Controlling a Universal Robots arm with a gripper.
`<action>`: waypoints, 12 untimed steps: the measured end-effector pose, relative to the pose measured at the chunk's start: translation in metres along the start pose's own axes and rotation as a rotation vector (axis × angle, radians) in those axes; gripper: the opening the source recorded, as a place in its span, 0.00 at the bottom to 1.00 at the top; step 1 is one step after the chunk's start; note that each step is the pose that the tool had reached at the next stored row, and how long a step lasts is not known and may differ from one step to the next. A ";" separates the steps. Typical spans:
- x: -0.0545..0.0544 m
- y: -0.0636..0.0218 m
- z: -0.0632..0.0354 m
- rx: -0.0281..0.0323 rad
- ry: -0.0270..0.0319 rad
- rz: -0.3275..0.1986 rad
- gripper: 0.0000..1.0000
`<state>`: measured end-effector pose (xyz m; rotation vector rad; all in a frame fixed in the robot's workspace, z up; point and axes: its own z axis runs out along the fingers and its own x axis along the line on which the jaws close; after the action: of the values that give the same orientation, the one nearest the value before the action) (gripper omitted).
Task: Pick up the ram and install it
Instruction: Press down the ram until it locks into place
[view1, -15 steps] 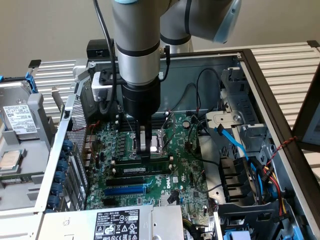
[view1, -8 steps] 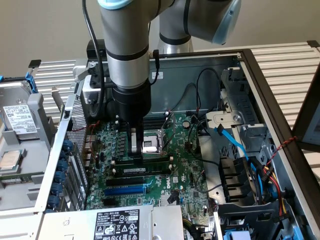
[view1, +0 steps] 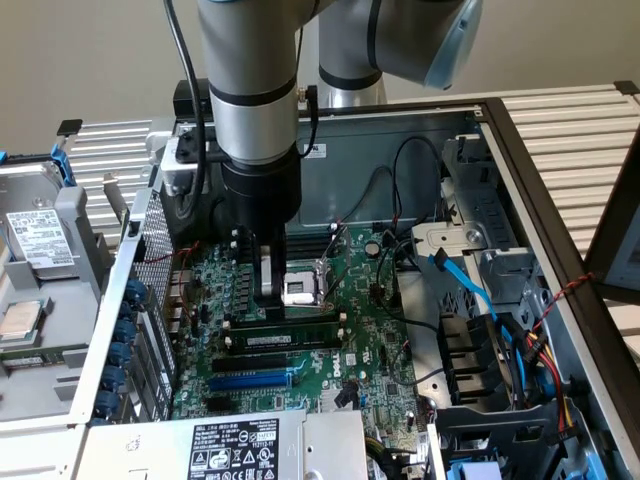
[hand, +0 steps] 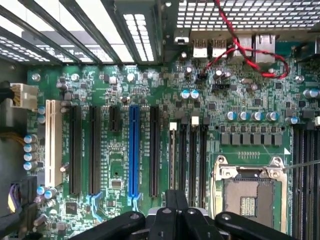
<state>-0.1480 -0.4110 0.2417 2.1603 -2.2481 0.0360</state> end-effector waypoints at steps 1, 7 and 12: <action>0.001 0.0000 -0.0004 0.0001 -0.0001 0.000 0.10; 0.000 -0.0078 -0.0004 0.0002 -0.0001 -0.001 0.10; 0.000 -0.0147 -0.0003 0.0002 0.0000 -0.002 0.10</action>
<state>-0.1333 -0.4119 0.2420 2.1623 -2.2464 0.0361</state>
